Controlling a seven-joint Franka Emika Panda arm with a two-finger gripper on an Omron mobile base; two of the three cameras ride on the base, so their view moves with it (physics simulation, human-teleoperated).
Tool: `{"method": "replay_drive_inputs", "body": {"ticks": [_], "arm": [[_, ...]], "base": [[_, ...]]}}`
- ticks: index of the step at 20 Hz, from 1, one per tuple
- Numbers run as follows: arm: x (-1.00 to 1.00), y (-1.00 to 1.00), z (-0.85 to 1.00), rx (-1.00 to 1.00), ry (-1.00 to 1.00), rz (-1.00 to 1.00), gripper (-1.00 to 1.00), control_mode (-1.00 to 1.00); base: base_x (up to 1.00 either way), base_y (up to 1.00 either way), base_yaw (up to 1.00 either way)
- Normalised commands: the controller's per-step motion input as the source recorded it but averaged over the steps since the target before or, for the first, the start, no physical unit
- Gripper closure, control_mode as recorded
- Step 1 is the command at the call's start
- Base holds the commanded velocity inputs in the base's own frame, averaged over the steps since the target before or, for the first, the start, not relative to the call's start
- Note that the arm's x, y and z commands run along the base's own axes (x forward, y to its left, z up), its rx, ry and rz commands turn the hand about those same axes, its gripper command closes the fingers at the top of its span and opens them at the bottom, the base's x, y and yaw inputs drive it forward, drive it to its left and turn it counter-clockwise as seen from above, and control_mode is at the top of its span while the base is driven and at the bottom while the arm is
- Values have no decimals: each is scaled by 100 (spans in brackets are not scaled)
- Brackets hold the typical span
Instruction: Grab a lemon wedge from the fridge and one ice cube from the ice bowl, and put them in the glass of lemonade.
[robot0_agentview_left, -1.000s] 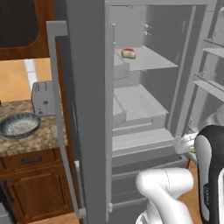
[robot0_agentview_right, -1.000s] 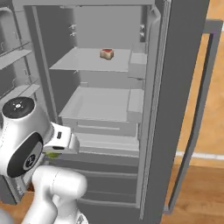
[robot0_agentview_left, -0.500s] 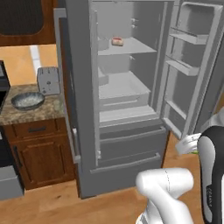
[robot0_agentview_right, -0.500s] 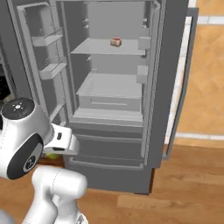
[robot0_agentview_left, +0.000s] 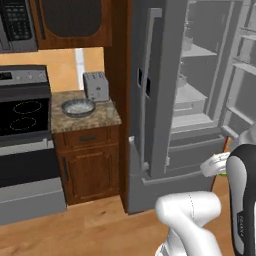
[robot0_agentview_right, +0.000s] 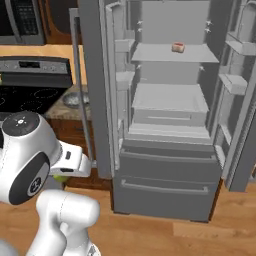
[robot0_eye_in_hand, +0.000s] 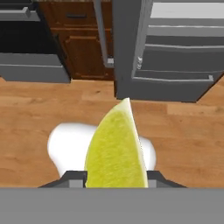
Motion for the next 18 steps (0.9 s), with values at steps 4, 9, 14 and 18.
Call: {"method": "replay_drive_inputs", "body": {"ticks": [4, 9, 14, 18], "arm": [[0, 0, 0, 0, 0, 0, 100, 100], [0, 0, 0, 0, 0, 0, 100, 100], [0, 0, 0, 0, 0, 0, 100, 100], [0, 0, 0, 0, 0, 0, 100, 100]], "base": [[17, 100, -2], [74, 93, -22], [99, 62, -34], [99, 49, -34]]}}
